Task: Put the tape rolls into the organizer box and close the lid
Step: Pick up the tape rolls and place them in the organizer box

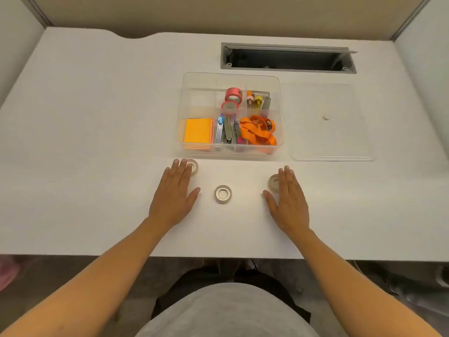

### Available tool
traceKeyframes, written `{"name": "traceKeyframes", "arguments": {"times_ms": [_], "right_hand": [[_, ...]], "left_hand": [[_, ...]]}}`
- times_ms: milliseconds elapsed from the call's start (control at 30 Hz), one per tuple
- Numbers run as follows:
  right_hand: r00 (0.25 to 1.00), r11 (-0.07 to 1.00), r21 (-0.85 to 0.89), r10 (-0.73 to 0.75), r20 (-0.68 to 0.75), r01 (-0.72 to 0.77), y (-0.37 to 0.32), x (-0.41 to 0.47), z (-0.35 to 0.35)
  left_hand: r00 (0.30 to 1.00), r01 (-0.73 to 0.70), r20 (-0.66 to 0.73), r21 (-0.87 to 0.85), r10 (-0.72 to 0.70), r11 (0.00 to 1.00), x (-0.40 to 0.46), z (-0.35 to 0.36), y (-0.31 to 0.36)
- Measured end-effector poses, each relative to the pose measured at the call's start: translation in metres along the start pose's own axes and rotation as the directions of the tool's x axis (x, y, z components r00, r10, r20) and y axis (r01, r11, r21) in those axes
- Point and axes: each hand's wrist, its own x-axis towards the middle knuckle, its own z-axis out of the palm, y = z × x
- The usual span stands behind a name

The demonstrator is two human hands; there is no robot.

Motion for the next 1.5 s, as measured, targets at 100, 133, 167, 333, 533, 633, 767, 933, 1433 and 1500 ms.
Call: {"name": "traceKeyframes", "arguments": {"times_ms": [100,133,167,333,533,633,767,933,1433,1500], "right_hand": [[0.998,0.999,-0.021,0.040,0.054,-0.039,-0.001,0.008,-0.002],[0.995,0.998,-0.026,0.062,0.082,-0.060,-0.002,0.010,-0.002],[0.992,0.997,-0.035,0.078,0.100,-0.074,-0.003,0.012,-0.002],[0.994,0.999,-0.010,0.048,0.095,-0.047,-0.009,0.018,-0.011],[0.998,0.991,0.129,0.017,0.057,-0.024,-0.014,0.015,-0.015],[0.999,0.983,0.178,-0.039,-0.001,0.039,-0.022,0.021,-0.022],[0.993,0.967,0.228,-0.099,-0.066,0.112,-0.039,0.037,-0.032],[0.981,0.934,0.310,-0.142,-0.135,0.178,-0.063,0.062,-0.043],[0.955,0.884,0.362,-0.267,-0.131,0.296,-0.105,0.143,-0.054],[0.958,0.886,0.366,-0.265,-0.105,0.285,-0.108,0.152,-0.054]], "left_hand": [[0.999,0.024,0.047,0.017,-0.024,1.000,0.011,-0.003,-0.001],[0.997,0.032,0.071,-0.001,-0.032,0.999,0.015,-0.004,0.001],[0.995,0.046,0.089,-0.020,-0.044,0.999,0.019,-0.004,0.002],[0.983,0.103,0.157,-0.047,-0.095,0.994,0.030,-0.007,0.008],[0.988,0.125,0.094,-0.054,-0.120,0.991,0.036,-0.011,0.010],[0.976,0.162,0.170,-0.127,-0.139,0.979,0.035,-0.014,0.008],[0.980,0.157,0.155,-0.236,-0.122,0.959,0.035,-0.021,0.005],[0.999,0.008,-0.045,-0.258,-0.020,0.966,0.042,-0.040,0.010],[0.999,0.028,-0.029,-0.252,-0.037,0.967,0.165,-0.109,0.000],[0.997,0.046,-0.042,-0.249,-0.058,0.968,0.189,-0.115,0.001]]}}
